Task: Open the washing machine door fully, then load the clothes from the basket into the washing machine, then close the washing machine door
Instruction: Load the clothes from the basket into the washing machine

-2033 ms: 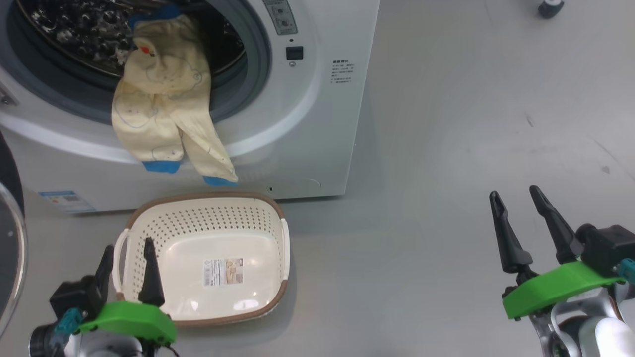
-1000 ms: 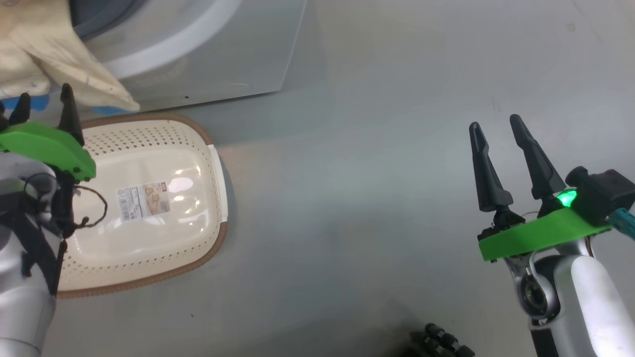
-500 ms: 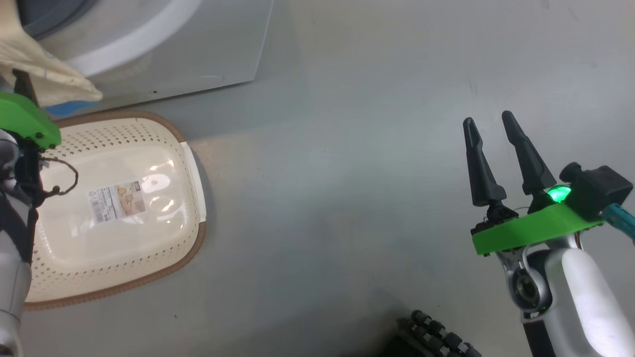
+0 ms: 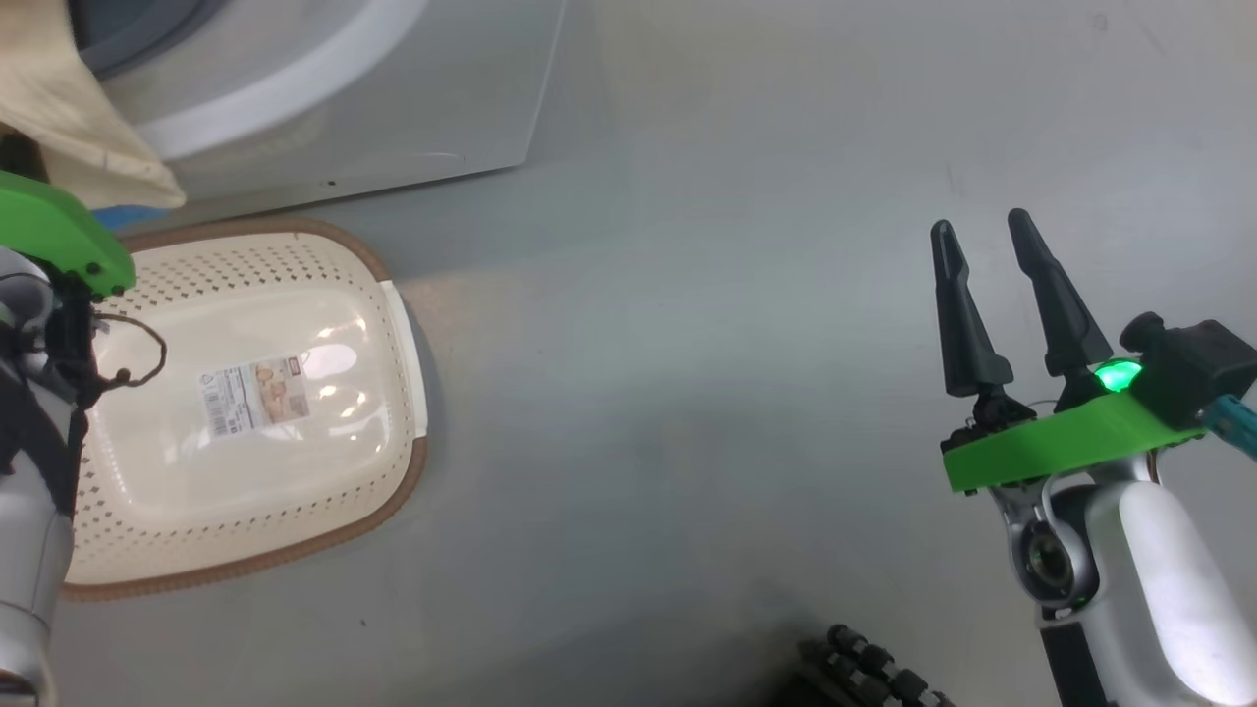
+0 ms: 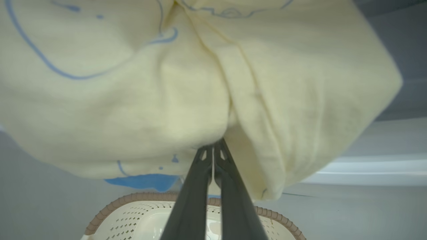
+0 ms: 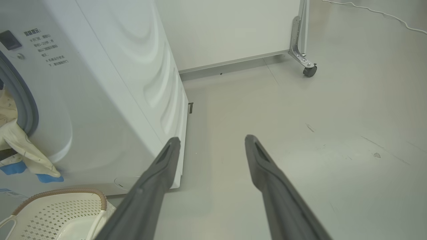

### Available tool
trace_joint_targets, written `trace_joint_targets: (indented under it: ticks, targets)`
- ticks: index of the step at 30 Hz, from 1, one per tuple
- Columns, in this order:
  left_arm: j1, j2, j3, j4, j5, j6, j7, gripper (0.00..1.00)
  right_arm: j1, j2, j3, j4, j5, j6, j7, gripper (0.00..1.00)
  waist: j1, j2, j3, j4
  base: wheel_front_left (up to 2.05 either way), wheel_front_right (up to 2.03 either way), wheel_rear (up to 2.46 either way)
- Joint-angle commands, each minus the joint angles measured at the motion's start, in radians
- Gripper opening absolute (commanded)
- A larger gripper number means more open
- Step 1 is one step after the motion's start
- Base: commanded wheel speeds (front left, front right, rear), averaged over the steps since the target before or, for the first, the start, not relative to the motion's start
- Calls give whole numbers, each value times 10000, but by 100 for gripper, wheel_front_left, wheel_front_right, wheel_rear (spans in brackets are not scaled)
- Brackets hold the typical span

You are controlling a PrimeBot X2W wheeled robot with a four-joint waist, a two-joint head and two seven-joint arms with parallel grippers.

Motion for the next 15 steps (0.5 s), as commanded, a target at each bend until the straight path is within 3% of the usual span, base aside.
trace_joint_targets:
  ticks: [1, 9, 15]
  targets:
    - [-137, 413, 154, -223, 68, -19, 48, 0, 45, -135, 83, -301, -43, -7, -44, 100, 0, 0, -30, 85, 0, 0, 0]
    - [217, 335, -268, -1222, 130, -198, 917, 0, 203, -135, -162, -575, -237, -7, 179, 100, 0, 0, -190, 671, 0, 0, 0]
    - [848, 573, -435, -3268, 70, -90, 1801, 0, 322, -135, -267, -775, -340, -7, 336, 100, 0, 0, -335, 1049, 0, 0, 0]
